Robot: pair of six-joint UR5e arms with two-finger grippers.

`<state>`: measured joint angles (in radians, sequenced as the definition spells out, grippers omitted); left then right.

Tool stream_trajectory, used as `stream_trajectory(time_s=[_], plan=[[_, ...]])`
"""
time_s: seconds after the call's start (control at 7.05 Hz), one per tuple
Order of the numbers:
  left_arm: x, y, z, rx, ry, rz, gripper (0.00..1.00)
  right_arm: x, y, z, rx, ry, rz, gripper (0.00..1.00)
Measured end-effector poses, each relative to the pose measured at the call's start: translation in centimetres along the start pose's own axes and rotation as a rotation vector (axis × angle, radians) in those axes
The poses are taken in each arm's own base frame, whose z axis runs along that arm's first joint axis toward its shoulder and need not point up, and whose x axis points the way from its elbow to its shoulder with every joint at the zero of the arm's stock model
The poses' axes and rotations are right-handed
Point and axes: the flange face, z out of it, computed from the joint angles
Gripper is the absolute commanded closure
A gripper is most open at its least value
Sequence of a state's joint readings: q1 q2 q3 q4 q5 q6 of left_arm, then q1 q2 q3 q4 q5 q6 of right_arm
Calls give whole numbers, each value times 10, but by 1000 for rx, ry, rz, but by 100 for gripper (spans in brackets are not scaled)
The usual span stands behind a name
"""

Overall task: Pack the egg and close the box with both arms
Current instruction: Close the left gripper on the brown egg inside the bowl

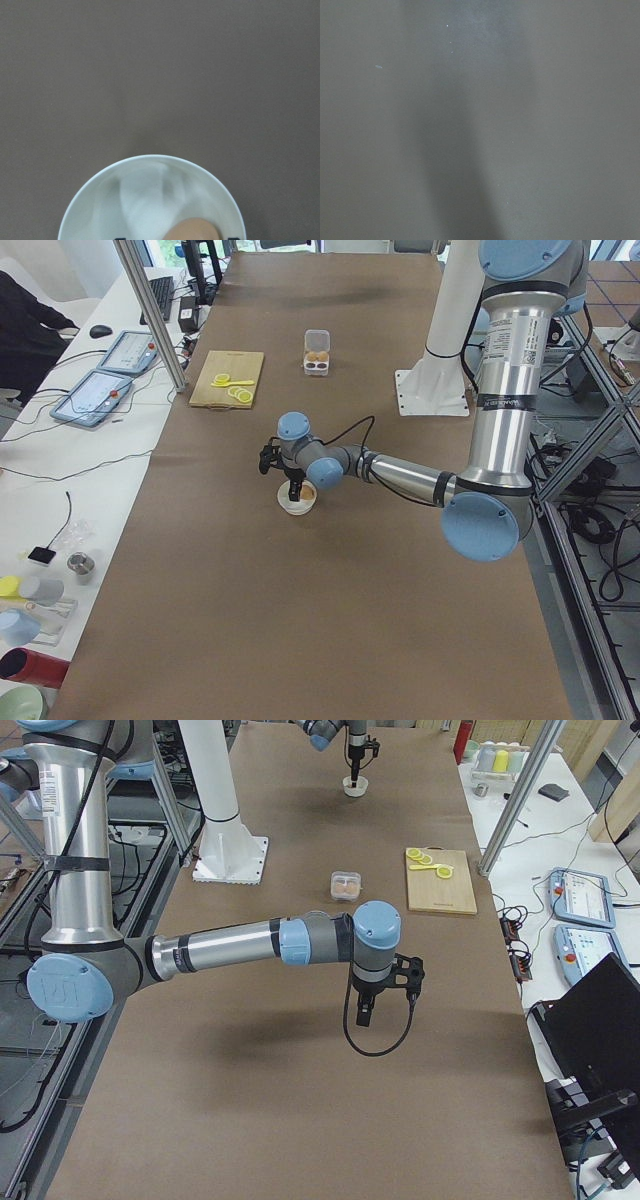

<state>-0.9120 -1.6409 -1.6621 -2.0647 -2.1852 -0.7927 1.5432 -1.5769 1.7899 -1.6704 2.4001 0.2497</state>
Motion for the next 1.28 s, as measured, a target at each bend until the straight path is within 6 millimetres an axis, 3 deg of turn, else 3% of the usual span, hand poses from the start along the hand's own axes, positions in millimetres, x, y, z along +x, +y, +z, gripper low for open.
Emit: stream_trajectory(time_s=[1.28], plan=[[-10,5,23,-7,-5,10,29,-8,-8,-5,11,-5,-11,0]])
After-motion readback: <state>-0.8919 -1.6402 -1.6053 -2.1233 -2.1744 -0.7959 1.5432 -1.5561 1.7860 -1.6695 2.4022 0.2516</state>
